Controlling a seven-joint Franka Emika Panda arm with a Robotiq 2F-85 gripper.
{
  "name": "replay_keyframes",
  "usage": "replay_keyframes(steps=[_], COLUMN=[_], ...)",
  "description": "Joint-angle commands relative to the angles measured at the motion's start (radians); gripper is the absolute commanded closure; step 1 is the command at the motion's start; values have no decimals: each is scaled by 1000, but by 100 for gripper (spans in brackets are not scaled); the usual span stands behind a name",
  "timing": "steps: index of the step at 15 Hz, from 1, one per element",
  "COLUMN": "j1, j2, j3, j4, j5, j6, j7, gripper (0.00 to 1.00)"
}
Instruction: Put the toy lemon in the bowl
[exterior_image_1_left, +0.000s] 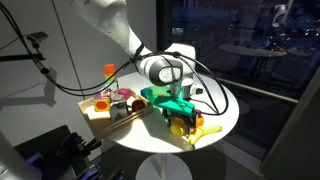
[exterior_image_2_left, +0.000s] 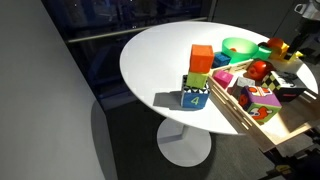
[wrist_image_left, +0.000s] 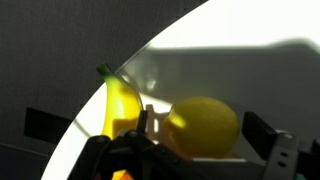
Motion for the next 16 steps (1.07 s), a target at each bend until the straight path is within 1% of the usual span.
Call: replay_keyframes(steps=[1, 3, 4, 6, 12, 16], j1=[-20, -17, -17, -14, -10, -4], j2=[18, 10, 5, -11, -80, -130], j3=[13, 9, 9, 5, 9, 24], j4=[28, 26, 28, 24, -3, -15], j5=[-14, -17, -17, -18, -4, 20], j6=[5, 3, 1, -11, -28, -23], j7=[-7, 3, 4, 15, 30, 39], gripper=[36, 54, 55, 58, 58, 58])
